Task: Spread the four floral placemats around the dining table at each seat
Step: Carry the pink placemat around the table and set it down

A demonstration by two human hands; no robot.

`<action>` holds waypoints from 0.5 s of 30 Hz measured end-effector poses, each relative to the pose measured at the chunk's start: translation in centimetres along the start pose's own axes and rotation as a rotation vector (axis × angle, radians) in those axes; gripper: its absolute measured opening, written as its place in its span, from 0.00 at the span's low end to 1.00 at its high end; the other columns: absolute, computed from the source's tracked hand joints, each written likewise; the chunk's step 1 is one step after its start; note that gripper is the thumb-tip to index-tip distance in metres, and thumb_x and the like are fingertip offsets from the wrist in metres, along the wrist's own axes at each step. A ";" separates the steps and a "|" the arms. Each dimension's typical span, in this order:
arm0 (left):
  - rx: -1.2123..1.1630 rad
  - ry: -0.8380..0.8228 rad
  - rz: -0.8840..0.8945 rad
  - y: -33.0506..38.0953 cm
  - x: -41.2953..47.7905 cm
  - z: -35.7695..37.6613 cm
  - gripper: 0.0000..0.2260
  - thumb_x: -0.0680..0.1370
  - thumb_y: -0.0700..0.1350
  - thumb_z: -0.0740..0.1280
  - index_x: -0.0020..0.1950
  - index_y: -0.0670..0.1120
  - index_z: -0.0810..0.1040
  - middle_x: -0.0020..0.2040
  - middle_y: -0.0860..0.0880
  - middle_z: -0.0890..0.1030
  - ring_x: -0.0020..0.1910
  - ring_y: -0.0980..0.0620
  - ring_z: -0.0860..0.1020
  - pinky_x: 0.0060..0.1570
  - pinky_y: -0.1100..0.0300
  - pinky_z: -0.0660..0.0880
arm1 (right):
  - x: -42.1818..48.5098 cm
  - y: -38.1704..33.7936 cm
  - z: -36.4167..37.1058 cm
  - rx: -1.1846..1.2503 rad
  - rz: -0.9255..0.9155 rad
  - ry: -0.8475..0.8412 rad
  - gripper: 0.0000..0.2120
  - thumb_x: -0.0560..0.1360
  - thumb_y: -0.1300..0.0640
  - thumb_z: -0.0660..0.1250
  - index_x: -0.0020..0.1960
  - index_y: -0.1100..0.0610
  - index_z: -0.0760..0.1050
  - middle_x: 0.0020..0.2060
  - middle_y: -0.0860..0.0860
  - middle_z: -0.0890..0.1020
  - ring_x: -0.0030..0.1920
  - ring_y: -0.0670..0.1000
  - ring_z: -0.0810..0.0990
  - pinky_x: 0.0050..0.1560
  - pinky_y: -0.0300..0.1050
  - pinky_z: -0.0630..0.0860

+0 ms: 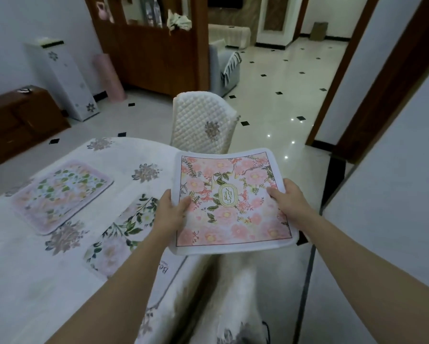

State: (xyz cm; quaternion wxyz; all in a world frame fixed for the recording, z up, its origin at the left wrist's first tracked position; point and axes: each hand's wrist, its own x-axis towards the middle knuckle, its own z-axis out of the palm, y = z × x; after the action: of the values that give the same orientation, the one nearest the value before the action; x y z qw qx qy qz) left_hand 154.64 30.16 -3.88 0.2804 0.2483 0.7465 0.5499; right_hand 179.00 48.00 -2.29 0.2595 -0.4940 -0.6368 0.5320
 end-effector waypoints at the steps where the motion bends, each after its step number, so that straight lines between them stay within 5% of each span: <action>1: 0.004 -0.005 -0.001 0.5 1.3 1.7 0.08 0.79 0.46 0.70 0.55 0.47 0.75 0.49 0.48 0.84 0.46 0.48 0.84 0.44 0.50 0.82 | 1.7 0.3 -1.1 0.002 0.003 0.005 0.02 0.79 0.54 0.66 0.50 0.48 0.73 0.49 0.53 0.83 0.45 0.54 0.85 0.44 0.52 0.83; 5: 0.052 -0.004 0.011 2.3 6.3 8.4 0.08 0.79 0.47 0.70 0.54 0.47 0.75 0.47 0.50 0.83 0.43 0.53 0.83 0.36 0.59 0.78 | 8.5 1.4 -5.3 -0.003 0.022 0.016 0.02 0.80 0.53 0.65 0.52 0.50 0.73 0.49 0.53 0.83 0.45 0.52 0.84 0.39 0.45 0.80; 9: 0.066 -0.005 0.001 3.4 10.6 13.9 0.08 0.79 0.46 0.70 0.55 0.46 0.75 0.47 0.52 0.83 0.39 0.59 0.83 0.30 0.67 0.77 | 14.5 2.8 -8.2 0.024 0.054 -0.001 0.04 0.80 0.54 0.65 0.54 0.52 0.73 0.51 0.56 0.83 0.49 0.56 0.84 0.47 0.53 0.83; 15: 0.045 -0.039 0.005 5.5 16.0 21.2 0.11 0.79 0.45 0.70 0.60 0.45 0.76 0.49 0.50 0.84 0.44 0.51 0.85 0.35 0.63 0.80 | 22.0 4.0 -13.0 0.051 0.076 0.017 0.02 0.80 0.54 0.65 0.52 0.50 0.73 0.51 0.57 0.83 0.50 0.58 0.84 0.51 0.55 0.82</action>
State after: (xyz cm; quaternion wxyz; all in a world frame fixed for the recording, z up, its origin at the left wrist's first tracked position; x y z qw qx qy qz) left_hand 158.13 56.93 -5.96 0.2879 0.2672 0.7526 0.5286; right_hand 183.25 73.21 -6.48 0.2571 -0.5157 -0.6014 0.5534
